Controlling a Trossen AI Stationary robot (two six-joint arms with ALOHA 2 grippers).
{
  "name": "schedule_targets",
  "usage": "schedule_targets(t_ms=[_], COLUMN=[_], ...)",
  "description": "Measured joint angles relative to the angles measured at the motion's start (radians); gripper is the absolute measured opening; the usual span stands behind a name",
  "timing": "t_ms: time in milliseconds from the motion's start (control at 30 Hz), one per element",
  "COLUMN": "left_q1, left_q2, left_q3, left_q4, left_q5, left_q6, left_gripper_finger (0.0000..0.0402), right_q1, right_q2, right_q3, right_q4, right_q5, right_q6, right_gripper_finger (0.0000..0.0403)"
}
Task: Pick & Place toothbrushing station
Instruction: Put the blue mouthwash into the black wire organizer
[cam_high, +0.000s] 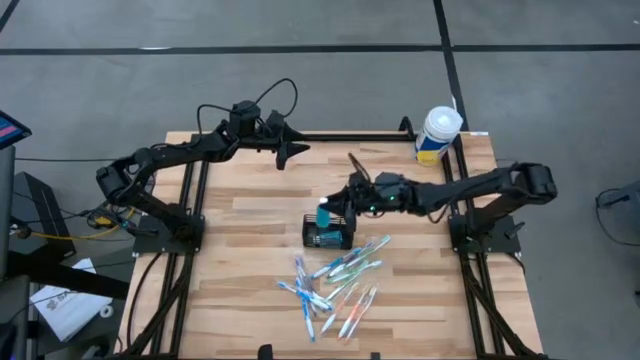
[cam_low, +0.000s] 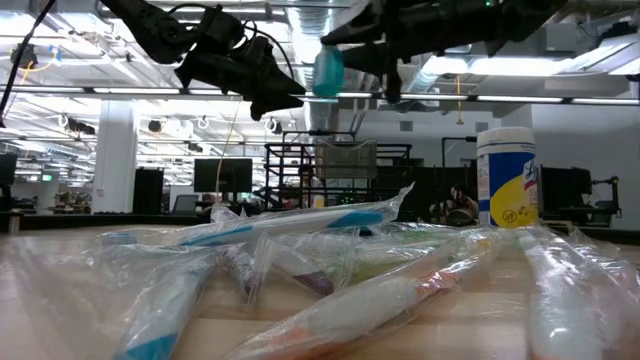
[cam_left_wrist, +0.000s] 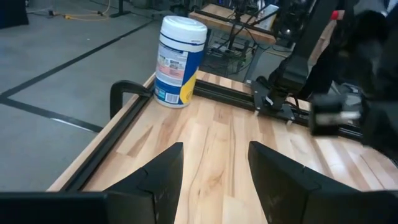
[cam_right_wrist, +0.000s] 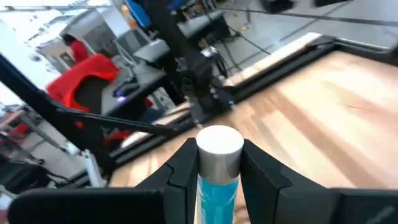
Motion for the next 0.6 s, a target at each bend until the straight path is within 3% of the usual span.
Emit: schedule_targets(t_ms=[400, 600], left_q1=[0.000, 0.000], left_q2=[0.000, 0.000], left_q3=[0.000, 0.000], left_q4=[0.015, 0.016], left_q5=[0.000, 0.000], left_q6=[0.024, 0.031], left_gripper_finger=[0.0176, 0.0176], right_q1=[-0.039, -0.063], right_q2=[0.143, 0.151], right_q3=[-0.001, -0.018], right_q4=[0.030, 0.063], right_q5=[-0.052, -0.047], right_q6=[-0.049, -0.088], right_gripper_finger=[0.0081, 0.0081])
